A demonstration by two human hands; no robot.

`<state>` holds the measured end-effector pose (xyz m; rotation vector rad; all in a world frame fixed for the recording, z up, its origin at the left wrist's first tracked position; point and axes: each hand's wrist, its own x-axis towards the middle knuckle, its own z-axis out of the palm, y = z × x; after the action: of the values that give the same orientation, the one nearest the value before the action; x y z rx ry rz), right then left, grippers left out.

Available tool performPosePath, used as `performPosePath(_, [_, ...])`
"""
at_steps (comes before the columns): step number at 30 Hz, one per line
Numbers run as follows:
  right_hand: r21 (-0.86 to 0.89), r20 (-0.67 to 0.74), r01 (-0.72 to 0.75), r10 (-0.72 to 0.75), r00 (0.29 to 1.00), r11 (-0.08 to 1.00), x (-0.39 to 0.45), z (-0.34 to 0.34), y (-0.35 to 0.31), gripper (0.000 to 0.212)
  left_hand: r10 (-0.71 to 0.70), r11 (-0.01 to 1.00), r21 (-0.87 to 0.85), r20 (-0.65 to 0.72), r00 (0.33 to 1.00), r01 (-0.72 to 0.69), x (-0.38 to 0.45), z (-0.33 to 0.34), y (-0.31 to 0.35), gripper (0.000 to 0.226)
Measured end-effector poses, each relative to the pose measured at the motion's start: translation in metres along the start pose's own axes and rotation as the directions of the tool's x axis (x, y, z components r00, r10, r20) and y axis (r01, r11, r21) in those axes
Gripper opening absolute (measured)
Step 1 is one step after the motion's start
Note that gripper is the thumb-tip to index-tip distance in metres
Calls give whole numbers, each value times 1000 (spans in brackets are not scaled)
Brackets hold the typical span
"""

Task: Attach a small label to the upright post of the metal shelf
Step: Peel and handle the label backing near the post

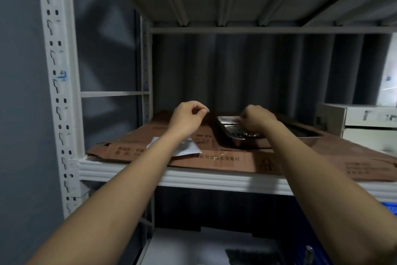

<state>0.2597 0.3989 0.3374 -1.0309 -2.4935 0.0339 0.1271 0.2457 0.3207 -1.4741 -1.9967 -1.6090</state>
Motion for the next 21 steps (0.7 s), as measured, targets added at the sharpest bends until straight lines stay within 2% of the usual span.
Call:
performPosePath(1, [-11, -2, 19, -19, 1000, 1000, 2, 0, -2, 20, -1, 1000, 3, 3, 1000, 1, 0, -1, 0, 12])
performPosePath(3, [-6, 22, 63, -63, 998, 998, 4, 0, -6, 33, 1, 1000, 9, 2, 1000, -1, 1, -3, -1, 12])
performPosePath(4, [24, 3, 79, -79, 997, 997, 5, 0, -8, 32, 6, 1000, 2, -7, 1000, -6, 1, -5, -1, 11])
performPosePath(6, [115, -81, 116, -107, 991, 986, 7, -1, -14, 15, 6, 999, -31, -42, 999, -7, 3, -9, -4, 9])
performPosePath(8, [311, -162, 193, -148, 976, 930, 6, -2, -30, 13, -17, 998, -61, -102, 995, 11, 3, -17, -7, 8])
performPosePath(10, [536, -245, 292, -185, 952, 792, -1, -3, -56, 13, -28, 998, -59, -185, 982, 17, 3, -32, -12, 12])
performPosePath(12, [659, -324, 375, -204, 924, 652, -7, -2, -86, 11, -20, 999, -35, -277, 961, 11, 2, -52, -18, 13])
performPosePath(14, [739, -335, 412, -240, 911, 533, -11, -2, -121, 11, 0, 1000, -14, -366, 931, -5, 0, -79, -25, 11])
performPosePath(16, [845, -313, 398, -274, 909, 357, -14, 1, -156, 21, 11, 1000, 9, -422, 906, -8, -4, -111, -33, 16])
performPosePath(17, [888, -289, 364, -274, 917, 281, -14, 4, -174, 35, 11, 999, 33, -441, 898, 4, -6, -127, -37, 19])
performPosePath(19, [937, -232, 287, -260, 937, 199, -12, 7, -207, 58, 29, 994, 109, -486, 873, 28, -12, -158, -45, 20])
performPosePath(20, [944, -225, 278, -266, 937, 179, -10, 11, -224, 56, 52, 989, 144, -515, 856, 27, -14, -172, -50, 20])
performPosePath(21, [942, -240, 293, -280, 929, 163, -8, 15, -241, 45, 74, 985, 169, -543, 836, 23, -17, -186, -54, 19])
